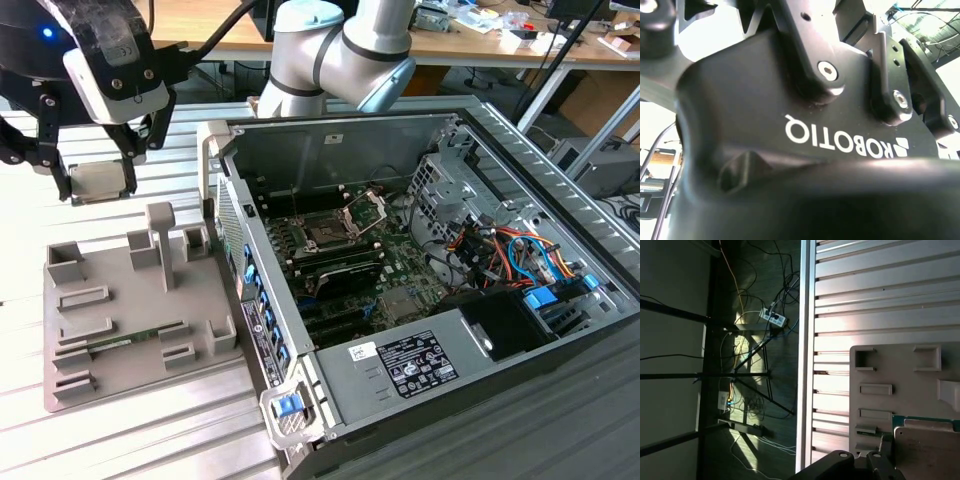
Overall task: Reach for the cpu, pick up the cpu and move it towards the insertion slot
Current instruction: 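Pick up the cpu and move it towards the insertion slot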
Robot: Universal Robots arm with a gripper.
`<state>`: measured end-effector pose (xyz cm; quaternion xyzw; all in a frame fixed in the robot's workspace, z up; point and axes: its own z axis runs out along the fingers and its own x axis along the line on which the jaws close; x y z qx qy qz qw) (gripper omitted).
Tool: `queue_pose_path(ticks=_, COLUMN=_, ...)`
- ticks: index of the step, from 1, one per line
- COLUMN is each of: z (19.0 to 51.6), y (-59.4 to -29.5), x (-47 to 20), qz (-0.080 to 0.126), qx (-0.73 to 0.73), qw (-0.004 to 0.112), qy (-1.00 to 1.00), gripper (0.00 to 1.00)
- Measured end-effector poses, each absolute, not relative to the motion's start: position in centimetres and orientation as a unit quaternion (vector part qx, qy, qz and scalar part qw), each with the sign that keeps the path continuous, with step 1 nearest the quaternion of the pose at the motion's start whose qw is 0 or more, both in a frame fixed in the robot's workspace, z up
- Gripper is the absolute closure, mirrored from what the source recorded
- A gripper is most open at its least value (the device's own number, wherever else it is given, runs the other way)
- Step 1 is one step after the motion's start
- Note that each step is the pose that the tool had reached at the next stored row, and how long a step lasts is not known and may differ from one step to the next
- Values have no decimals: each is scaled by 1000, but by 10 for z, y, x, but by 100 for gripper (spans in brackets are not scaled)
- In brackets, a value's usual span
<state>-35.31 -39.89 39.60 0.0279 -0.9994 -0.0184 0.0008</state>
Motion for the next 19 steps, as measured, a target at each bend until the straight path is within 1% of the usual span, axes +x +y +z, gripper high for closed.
queue_pose_path(ticks=19, z=396, y=-399, x=-346, qz=-18, qx=28, qw=1, qy=-999, gripper=45)
